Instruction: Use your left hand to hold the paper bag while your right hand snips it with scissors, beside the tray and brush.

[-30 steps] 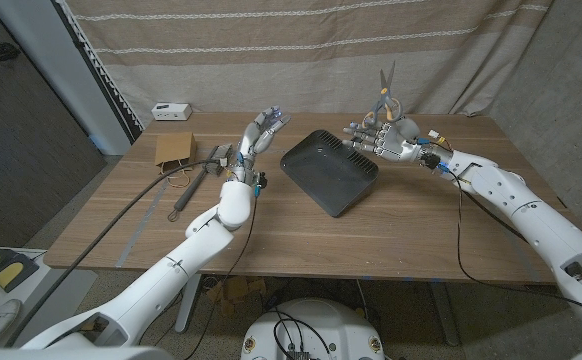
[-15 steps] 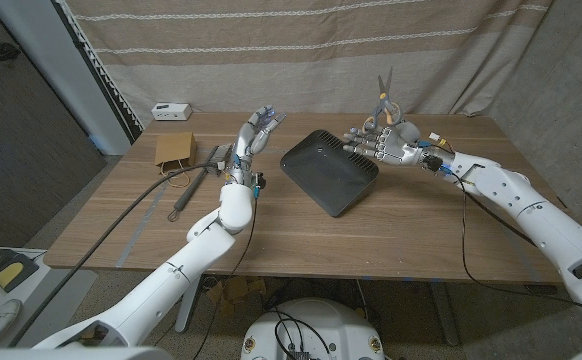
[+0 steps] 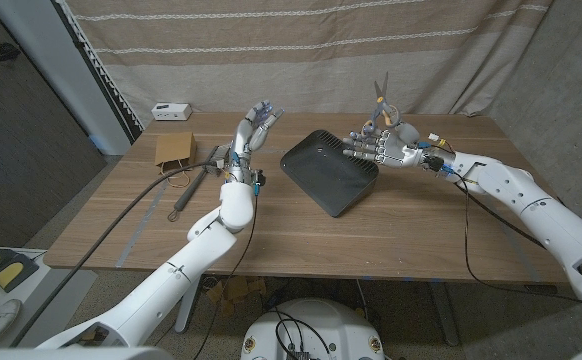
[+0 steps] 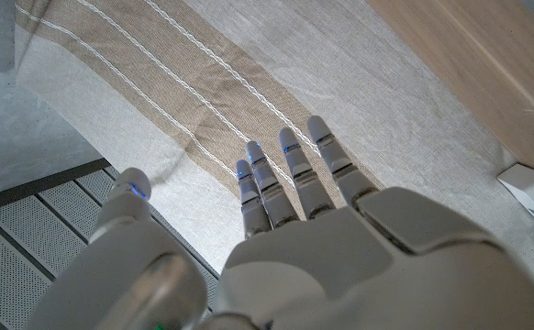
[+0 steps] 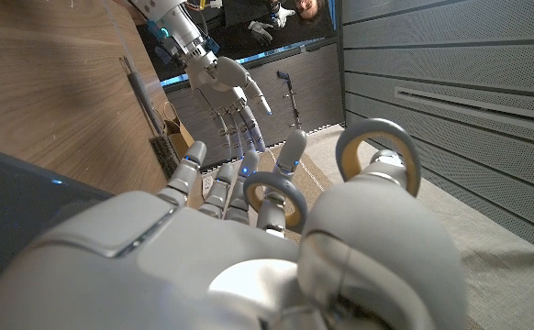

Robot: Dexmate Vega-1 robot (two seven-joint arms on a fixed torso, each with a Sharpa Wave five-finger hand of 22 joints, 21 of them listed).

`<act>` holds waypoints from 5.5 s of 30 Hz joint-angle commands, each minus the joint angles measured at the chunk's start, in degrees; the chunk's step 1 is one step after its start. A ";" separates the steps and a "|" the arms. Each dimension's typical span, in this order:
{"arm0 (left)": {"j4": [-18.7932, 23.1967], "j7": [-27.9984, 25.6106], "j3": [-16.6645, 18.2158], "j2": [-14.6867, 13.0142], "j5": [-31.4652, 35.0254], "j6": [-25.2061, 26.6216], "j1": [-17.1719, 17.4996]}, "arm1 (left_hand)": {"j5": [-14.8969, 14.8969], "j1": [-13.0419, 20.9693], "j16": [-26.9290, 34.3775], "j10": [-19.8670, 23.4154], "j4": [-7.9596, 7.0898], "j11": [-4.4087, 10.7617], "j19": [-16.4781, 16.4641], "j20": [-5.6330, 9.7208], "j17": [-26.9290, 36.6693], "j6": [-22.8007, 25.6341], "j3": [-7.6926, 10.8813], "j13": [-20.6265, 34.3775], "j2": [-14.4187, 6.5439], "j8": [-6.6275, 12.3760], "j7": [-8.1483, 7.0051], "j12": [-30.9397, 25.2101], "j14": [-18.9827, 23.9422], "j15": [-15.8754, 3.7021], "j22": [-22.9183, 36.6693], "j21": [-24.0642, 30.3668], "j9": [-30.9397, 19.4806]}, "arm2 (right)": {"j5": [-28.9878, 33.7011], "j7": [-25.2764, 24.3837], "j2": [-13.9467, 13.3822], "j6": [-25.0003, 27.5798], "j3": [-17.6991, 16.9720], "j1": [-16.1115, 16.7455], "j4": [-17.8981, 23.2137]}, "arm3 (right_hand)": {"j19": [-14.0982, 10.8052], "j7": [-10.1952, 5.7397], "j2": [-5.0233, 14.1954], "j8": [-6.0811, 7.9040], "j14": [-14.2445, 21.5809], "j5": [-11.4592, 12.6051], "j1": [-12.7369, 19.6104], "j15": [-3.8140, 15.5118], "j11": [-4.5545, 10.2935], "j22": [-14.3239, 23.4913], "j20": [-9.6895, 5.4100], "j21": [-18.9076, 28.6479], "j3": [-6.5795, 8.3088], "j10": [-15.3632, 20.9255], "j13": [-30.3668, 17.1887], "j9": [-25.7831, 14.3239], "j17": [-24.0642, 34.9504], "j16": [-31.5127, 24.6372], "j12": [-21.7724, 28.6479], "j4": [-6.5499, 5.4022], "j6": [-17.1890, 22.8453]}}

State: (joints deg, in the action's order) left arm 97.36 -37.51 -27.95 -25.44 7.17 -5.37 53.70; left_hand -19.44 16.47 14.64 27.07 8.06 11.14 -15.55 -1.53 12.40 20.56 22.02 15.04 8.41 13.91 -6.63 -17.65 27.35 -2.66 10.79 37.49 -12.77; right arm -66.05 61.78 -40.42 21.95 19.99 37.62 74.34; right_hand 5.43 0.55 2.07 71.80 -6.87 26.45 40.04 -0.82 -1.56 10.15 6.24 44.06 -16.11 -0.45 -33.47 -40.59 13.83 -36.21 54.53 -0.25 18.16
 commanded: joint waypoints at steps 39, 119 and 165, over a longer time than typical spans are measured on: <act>6.83 -2.14 2.93 -3.25 2.34 7.46 3.68 | 0.18 0.55 3.55 9.65 -0.13 0.53 -1.57 0.39 0.52 1.02 -0.51 1.30 -0.47 -0.34 -0.51 -2.75 9.31 -9.72 0.34 -0.94 0.73 | -4.00 -7.05 -5.37 7.89 -0.96 6.56 6.51 | -0.07 0.79 0.69 -0.22 -0.51 0.64 -0.88 -0.92 -0.68 0.22 -0.06 -1.56 -0.44 -0.91 -1.43 0.16 -0.14 1.09 0.45 -0.24 -0.81; 13.60 -10.70 10.23 -12.21 15.86 23.64 11.81 | -0.38 2.31 -3.09 0.64 0.52 0.52 -1.78 1.30 -1.32 1.45 -1.05 -1.16 0.13 -1.08 -2.90 4.66 1.24 -9.54 0.14 -4.09 0.76 | 1.13 -5.07 -8.21 7.96 3.13 2.73 8.18 | -0.86 1.37 0.99 0.13 -0.24 0.69 -1.81 -1.31 -0.96 0.28 0.12 -3.80 -0.77 -1.03 -2.96 0.16 -0.40 2.02 0.60 -0.17 -1.27; 12.83 -11.21 10.37 -12.35 14.06 22.38 12.83 | -1.03 2.73 -3.09 -0.14 0.40 0.48 -1.68 1.68 -1.29 0.92 -1.25 -1.75 0.11 -1.38 -3.07 5.26 0.51 -9.49 0.07 -4.92 0.71 | 7.98 2.59 -9.83 10.32 11.07 -2.81 9.57 | -1.13 1.68 1.27 0.33 0.22 0.74 -1.92 -1.45 -1.23 0.30 0.82 -5.14 -0.73 -0.99 -3.59 0.46 -0.44 2.36 0.48 0.08 -1.17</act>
State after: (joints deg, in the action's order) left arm 110.23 -48.91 -17.65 -37.63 21.67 17.43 66.27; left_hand -20.14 18.58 11.47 26.94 8.38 11.67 -17.17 0.11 10.94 21.78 20.75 13.31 8.41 12.70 -9.52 -12.50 28.05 -2.96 10.66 32.61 -12.00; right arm -59.71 62.75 -49.96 32.52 29.63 36.07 83.73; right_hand 4.39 1.95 3.14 71.85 -6.55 26.79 38.51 -1.95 -2.88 10.26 6.66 39.05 -16.56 -1.77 -36.78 -40.06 13.32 -33.89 54.71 -0.26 16.77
